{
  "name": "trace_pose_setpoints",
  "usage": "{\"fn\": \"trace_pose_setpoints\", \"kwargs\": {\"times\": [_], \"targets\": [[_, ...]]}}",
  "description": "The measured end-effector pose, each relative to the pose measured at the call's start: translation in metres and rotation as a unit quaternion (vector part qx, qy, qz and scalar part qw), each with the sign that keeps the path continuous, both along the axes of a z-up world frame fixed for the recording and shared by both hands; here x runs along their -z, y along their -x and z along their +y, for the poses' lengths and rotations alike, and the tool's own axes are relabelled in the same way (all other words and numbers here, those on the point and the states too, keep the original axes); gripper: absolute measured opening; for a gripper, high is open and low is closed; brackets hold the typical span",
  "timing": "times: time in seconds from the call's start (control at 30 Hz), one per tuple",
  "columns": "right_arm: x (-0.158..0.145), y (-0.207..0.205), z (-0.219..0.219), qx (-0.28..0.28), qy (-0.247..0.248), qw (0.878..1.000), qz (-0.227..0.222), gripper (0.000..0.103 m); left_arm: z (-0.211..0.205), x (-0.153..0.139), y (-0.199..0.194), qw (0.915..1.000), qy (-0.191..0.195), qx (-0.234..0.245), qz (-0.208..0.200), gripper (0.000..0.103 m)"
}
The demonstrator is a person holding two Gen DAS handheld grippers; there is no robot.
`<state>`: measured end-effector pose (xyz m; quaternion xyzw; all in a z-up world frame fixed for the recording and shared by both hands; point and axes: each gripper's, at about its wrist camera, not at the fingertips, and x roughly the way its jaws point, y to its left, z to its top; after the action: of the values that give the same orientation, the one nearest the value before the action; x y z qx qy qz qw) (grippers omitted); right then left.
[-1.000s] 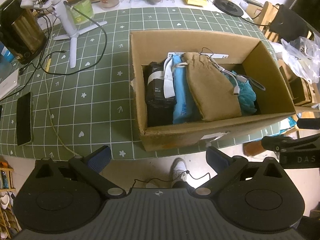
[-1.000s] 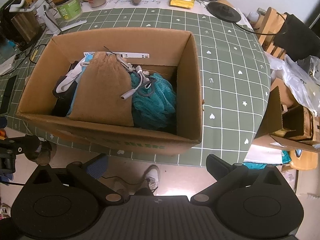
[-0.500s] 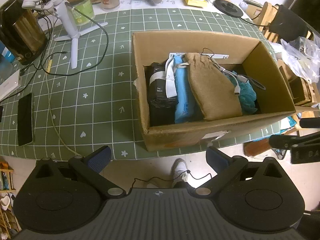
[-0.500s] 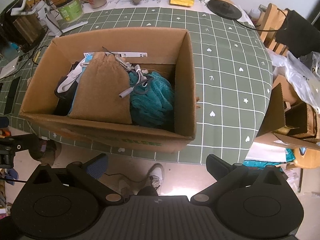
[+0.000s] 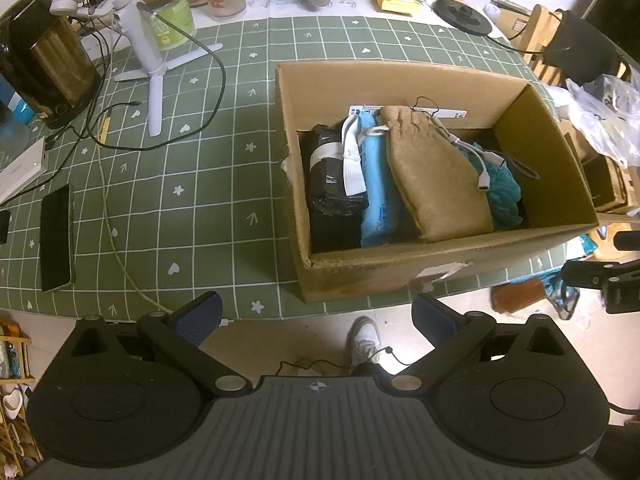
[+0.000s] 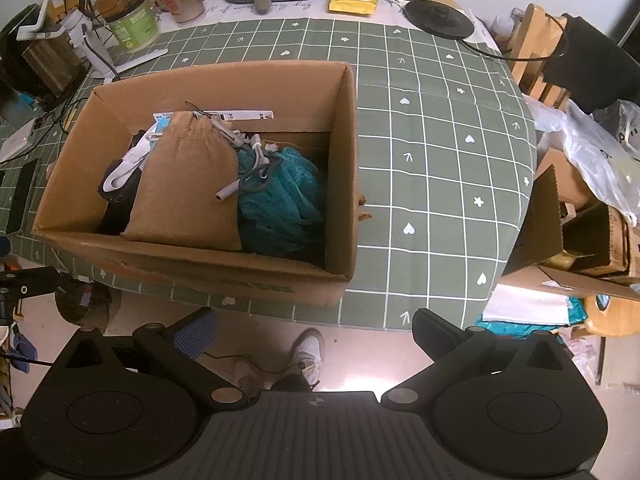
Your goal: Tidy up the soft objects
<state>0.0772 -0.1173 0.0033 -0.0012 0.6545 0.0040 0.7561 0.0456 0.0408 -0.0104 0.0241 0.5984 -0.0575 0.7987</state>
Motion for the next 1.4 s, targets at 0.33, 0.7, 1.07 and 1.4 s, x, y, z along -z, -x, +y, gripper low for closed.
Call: {"fn": "trace_pose_setpoints", "kwargs": {"times": [0.33, 0.7, 1.07, 1.4], "targets": [[-0.0005, -0.0027, 0.0041, -0.006, -0.001, 1.000, -0.001, 0.103, -0.0034, -0.0014, -0.0017, 1.0000, 0.002, 0.003, -0.002, 0.103], [0.0004, -0.0045, 0.0073, -0.010, 0.006, 1.000, 0.001, 0.103, -0.0051, -0.0018, -0.0031, 1.0000, 0.003, 0.004, -0.001, 0.103], [0.0019, -0.0048, 0.0078, -0.012, 0.006, 1.000, 0.002, 0.103, -0.0045, -0.0017, -0.0033, 1.0000, 0.003, 0.004, -0.001, 0.103], [0.0013, -0.0057, 0.0080, -0.010, 0.007, 1.000, 0.001, 0.103, -0.0048, -0.0027, -0.0033, 1.0000, 0.005, 0.005, -0.002, 0.103]]}}
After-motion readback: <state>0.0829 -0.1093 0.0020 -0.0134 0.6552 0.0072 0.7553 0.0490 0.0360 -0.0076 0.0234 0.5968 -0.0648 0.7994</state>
